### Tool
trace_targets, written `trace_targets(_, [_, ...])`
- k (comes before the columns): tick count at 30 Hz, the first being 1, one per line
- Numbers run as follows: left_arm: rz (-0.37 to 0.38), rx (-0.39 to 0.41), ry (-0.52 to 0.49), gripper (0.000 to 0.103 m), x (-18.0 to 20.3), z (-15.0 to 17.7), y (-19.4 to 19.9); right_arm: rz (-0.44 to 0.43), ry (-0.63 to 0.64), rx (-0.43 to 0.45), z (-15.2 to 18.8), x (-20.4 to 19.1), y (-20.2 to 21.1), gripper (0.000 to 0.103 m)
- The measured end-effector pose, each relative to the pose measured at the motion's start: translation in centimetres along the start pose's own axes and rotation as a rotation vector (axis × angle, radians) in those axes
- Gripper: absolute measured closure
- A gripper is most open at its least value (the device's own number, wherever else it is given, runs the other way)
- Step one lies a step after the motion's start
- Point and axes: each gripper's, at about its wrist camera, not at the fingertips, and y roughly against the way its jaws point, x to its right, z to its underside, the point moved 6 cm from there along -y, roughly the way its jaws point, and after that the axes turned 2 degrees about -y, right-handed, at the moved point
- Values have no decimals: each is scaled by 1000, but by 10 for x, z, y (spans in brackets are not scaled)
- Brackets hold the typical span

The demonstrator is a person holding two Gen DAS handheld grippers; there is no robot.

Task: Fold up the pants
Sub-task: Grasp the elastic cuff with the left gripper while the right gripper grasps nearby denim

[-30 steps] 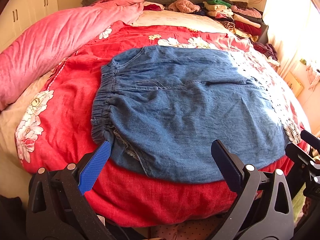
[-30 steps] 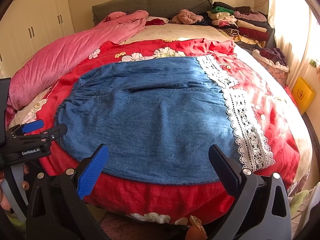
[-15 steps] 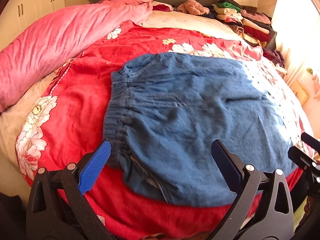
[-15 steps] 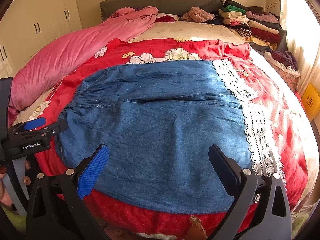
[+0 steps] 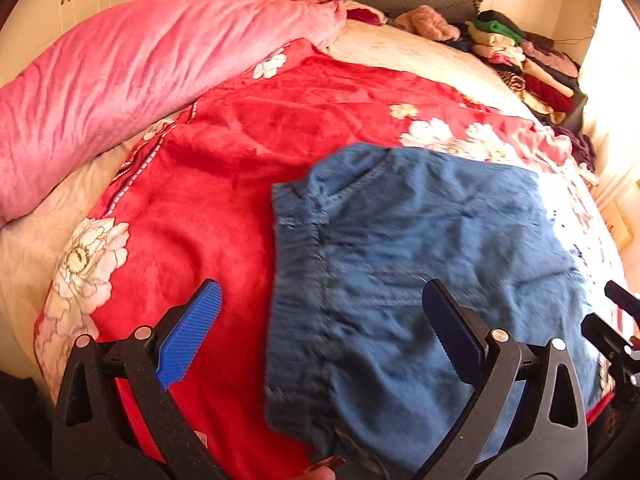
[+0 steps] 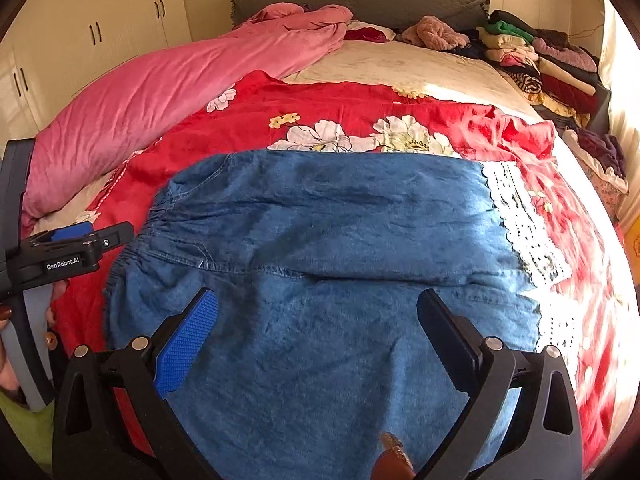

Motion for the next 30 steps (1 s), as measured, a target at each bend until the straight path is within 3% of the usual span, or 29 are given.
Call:
trace_targets(10, [-31, -46, 22, 8, -28, -31, -48, 12, 114, -23, -51, -8, -53, 4])
trace_targets(14, [-44, -22, -14, 8, -32, -45, -64, 16, 121, -56, -72, -6, -82, 4])
trace_targets(20, [-25, -63, -33, 8, -38, -53, -90, 42, 178, -112, -96, -8, -123, 4])
trace_targets(25, [-21, -52, -58, 9, -36, -56, -99, 33, 237, -131, -109, -17, -146, 4])
trace_targets(28, [-17, -34, -88, 19, -30, -59, -101, 14, 242, -147, -115, -20, -161, 4])
trace_targets(30, [2, -30, -98, 50, -26, -60, -103, 23, 265, -150, -119, -22, -169, 4])
